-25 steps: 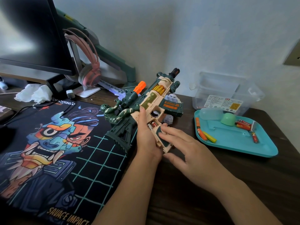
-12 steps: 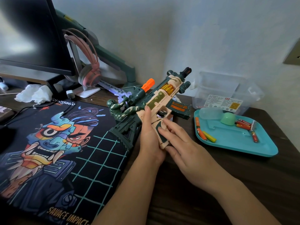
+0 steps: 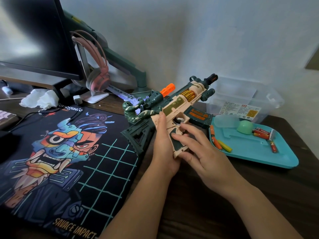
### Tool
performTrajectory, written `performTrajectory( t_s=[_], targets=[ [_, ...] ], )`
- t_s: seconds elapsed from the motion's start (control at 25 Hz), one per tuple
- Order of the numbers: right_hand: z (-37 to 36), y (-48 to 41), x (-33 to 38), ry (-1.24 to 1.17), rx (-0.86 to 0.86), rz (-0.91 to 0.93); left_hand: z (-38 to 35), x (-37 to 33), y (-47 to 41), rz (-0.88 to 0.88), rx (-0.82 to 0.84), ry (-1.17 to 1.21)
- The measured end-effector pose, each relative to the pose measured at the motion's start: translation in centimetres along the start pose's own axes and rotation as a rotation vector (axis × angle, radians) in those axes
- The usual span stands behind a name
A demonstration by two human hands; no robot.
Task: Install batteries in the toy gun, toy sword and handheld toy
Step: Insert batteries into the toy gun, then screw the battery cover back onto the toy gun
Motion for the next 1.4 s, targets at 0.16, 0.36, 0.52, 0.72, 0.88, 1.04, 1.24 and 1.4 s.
performTrajectory(
  t_s=[0.16, 0.36, 0.52, 0.72, 0.88, 1.04, 1.24, 1.4],
  targets=[
    [0.3, -0.1, 0.0, 0.021, 0.012, 0.009, -0.1, -0.3, 0.2, 0.007, 0.032, -0.04],
    [0.7, -0.3, 0.9, 0.1, -0.15, -0.006, 0.2, 0.2, -0.3, 0.112, 0.017, -0.062],
    [2.2, 0.5, 3.2, -0.09, -0.65, 0.092, 1.3, -0.8, -1.1, 0.092, -0.006, -0.043],
    [-2.9, -2.1, 0.9, -0.149, -0.26, -0.189, 3.4, -5.6, -0.5, -0.097, -0.124, -0.038],
    [-8.1, -5.5, 0.1, -0.113, -0.041, -0.167, 5.9, -7.8, -0.3, -0.163, -0.229, -0.095],
    [-9.3, -7.1, -0.2, -0.126, -0.064, -0.163, 7.0, -8.3, -0.2, -0.158, -0.293, -0.069],
    [-10.0, -7.3, -0.4, -0.14, -0.078, -0.165, 7.2, -8.3, -0.3, -0.141, -0.313, -0.065],
    [-8.7, -6.1, 0.1, -0.202, -0.23, -0.193, 6.9, -7.7, -0.4, -0.111, -0.32, -0.059]
  ],
)
Point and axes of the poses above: each hand's wrist, its own y-axis away from the middle knuckle, its own z-axis out of the back of the hand, x = y × z, the point moved 5 cm from there along -y, towards the middle knuckle, and after that the axes turned 12 degrees about -y, right-handed, at the moved point
